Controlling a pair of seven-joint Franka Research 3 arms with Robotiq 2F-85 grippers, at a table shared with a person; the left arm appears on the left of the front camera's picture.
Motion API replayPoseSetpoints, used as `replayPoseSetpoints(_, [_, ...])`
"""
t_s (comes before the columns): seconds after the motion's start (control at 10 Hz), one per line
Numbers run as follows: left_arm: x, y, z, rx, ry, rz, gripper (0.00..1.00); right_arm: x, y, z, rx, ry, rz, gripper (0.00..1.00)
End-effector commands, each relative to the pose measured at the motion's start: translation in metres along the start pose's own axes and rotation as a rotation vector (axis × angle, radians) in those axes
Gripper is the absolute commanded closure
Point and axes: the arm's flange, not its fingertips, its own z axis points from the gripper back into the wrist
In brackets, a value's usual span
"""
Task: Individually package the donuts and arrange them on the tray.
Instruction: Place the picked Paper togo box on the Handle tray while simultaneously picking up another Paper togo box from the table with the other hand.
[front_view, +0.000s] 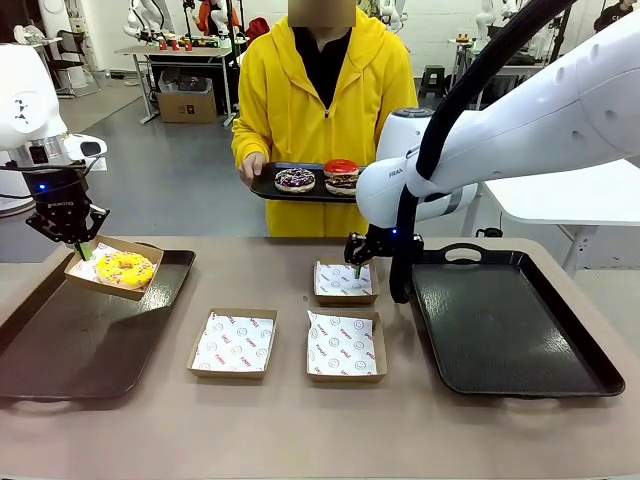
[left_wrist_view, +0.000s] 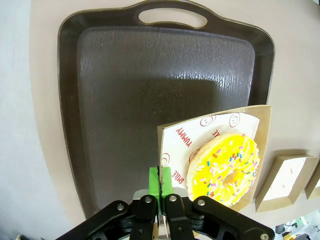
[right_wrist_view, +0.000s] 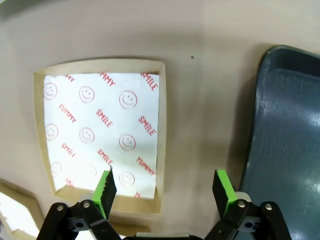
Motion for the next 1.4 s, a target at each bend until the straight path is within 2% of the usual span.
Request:
replayPoseSetpoints(0.0, [-0.002, 0.001, 0.004, 0.003, 0.0, -0.002, 0.99, 0.023, 0.016, -0.017, -0.023, 0.021, -0.026, 0.0])
replayPoseSetpoints(0.3, [-0.002, 0.001, 0.004, 0.003, 0.0, -0.002, 0.99, 0.034, 0.015, -0.031, -0.022, 0.024, -0.017, 0.0])
replayPoseSetpoints(0.4, [-0.002, 0.001, 0.004, 0.003, 0.0, -0.002, 0.99, 0.034, 0.013, -0.03, -0.018, 0.009, -0.014, 0.6])
replayPoseSetpoints(0.5, [-0.002, 0.001, 0.004, 0.003, 0.0, -0.002, 0.99, 0.033, 0.012, -0.027, -0.017, 0.004, -0.024, 0.6])
replayPoseSetpoints(0.6, [-0.002, 0.001, 0.004, 0.003, 0.0, -0.002, 0.99, 0.033, 0.012, -0.023, -0.022, -0.003, -0.03, 1.0])
replayPoseSetpoints(0.7, [-0.002, 0.001, 0.004, 0.003, 0.0, -0.002, 0.99, 0.032, 0.012, -0.02, -0.026, -0.006, -0.03, 0.65])
replayPoseSetpoints(0.8, [-0.002, 0.001, 0.004, 0.003, 0.0, -0.002, 0.99, 0.031, 0.013, -0.018, -0.032, -0.009, -0.031, 1.0])
replayPoseSetpoints(1.0, [0.002, 0.0, 0.001, 0.011, 0.011, 0.044, 0.99, 0.03, 0.011, -0.018, -0.034, -0.005, -0.034, 1.0])
replayPoseSetpoints(1.1, [0.0, 0.0, 0.0, 0.0, 0.001, 0.0, 0.99, 0.029, 0.01, -0.019, -0.035, -0.001, -0.035, 1.0])
replayPoseSetpoints(1.2, [0.0, 0.0, -0.001, 0.0, 0.003, 0.007, 0.99, 0.029, 0.009, -0.019, -0.034, 0.001, -0.035, 1.0])
replayPoseSetpoints(1.3, [0.007, -0.004, -0.003, 0.035, -0.064, 0.095, 0.99, 0.028, 0.01, -0.018, -0.034, 0.0, -0.031, 1.0])
